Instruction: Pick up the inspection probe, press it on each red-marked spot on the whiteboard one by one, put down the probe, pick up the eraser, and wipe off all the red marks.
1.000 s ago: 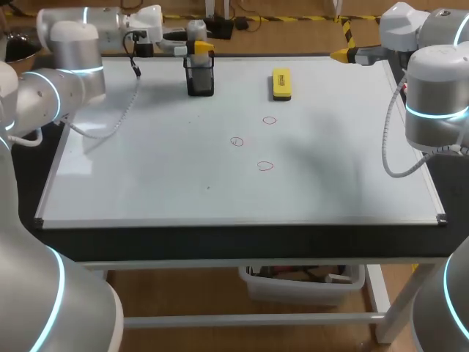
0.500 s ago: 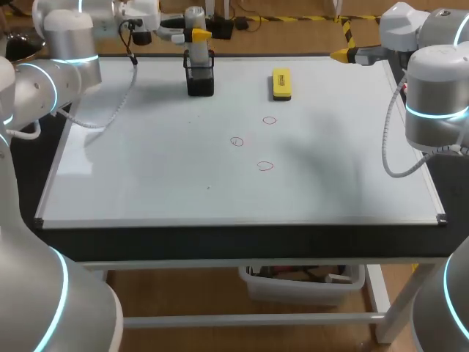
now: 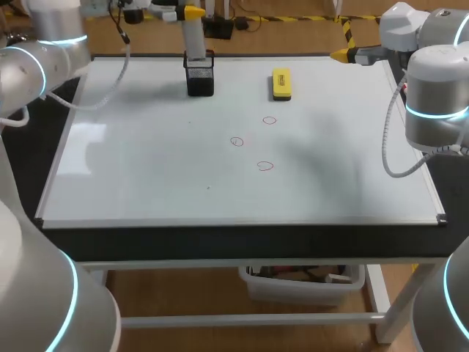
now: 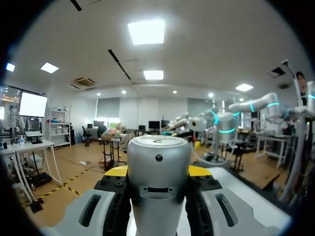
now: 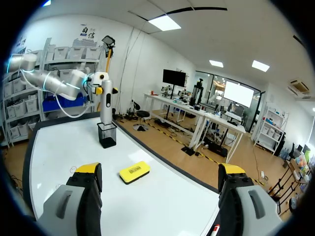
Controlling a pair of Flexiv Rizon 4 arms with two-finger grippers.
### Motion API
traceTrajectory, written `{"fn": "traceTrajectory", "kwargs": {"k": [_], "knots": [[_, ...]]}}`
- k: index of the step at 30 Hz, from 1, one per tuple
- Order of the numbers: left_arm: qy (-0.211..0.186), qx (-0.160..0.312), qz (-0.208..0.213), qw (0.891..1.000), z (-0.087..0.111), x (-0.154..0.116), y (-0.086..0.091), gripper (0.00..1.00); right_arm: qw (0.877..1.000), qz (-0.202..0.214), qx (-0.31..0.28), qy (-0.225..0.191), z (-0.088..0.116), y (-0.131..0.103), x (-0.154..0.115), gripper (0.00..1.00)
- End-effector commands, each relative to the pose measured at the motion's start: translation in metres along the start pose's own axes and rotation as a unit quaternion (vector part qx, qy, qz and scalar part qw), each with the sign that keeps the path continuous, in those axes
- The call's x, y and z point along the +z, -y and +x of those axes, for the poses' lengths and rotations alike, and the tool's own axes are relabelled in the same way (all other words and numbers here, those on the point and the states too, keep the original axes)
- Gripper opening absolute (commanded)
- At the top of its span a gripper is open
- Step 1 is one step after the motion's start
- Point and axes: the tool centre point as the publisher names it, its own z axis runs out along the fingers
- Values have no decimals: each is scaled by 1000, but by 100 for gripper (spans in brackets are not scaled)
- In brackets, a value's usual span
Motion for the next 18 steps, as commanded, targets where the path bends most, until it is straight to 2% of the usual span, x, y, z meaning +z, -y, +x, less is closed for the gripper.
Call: {"fn": "traceTrajectory", "kwargs": {"k": [1,9,18], "knots": [[54,5,-33,998,28,-5,25,0,1000,-1,0,-1,-1,1,0,100],[76,3,-41,996,43,-35,37,0,1000,-1,0,-1,-1,1,0,100],[141,7,-43,989,63,-84,28,0,1000,-1,0,-1,-1,1,0,100]]}}
